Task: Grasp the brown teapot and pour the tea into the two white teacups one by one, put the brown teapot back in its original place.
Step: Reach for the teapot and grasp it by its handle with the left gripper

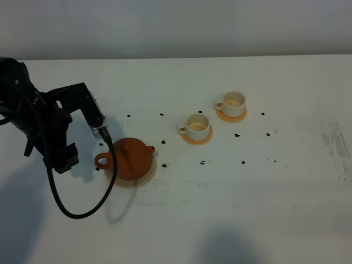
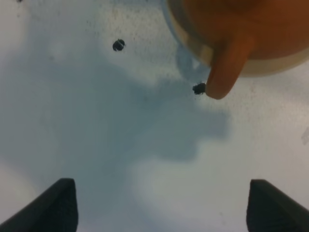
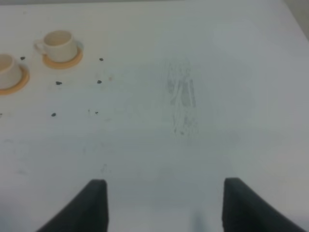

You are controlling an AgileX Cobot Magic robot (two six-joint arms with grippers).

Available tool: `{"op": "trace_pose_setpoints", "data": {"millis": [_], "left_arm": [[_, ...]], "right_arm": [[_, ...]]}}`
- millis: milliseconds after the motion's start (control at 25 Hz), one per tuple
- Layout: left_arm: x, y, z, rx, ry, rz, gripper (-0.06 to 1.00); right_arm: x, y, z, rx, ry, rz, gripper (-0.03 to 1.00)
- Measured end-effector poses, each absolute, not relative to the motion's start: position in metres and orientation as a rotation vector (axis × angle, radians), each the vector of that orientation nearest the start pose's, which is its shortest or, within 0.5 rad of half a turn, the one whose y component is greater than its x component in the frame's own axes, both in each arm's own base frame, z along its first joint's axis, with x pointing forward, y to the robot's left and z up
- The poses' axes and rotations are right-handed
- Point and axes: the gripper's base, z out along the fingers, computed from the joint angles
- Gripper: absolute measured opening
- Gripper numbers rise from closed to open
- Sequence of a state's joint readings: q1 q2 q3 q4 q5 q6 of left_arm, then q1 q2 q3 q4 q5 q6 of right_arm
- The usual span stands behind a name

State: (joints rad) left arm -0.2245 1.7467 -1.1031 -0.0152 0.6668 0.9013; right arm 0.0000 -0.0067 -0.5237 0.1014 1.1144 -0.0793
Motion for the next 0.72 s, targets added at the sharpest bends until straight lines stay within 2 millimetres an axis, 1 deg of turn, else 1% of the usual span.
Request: {"op": "trace_pose_setpoints", "data": {"millis": [160,400,720], "left_arm": [[0.3341,-0.0781,0.195,1.561,2.329,0.151,0.68],[0.3337,-0.0804,0.1952,1.628,2.274,0.132,0.68],[0.3336,-0.0808,0.1952,1.669,2.244,0.135,0.68]], "right_arm": [[-0.0112,0.0083,0.2797,-0.091,2.062,0.072,0.5],[-0.0112,0.0083,0.2797,-0.088,2.062,0.073,0.5],[-0.0112,0.0083,0.2797,-0.088,2.062,0.073,0.5]]}}
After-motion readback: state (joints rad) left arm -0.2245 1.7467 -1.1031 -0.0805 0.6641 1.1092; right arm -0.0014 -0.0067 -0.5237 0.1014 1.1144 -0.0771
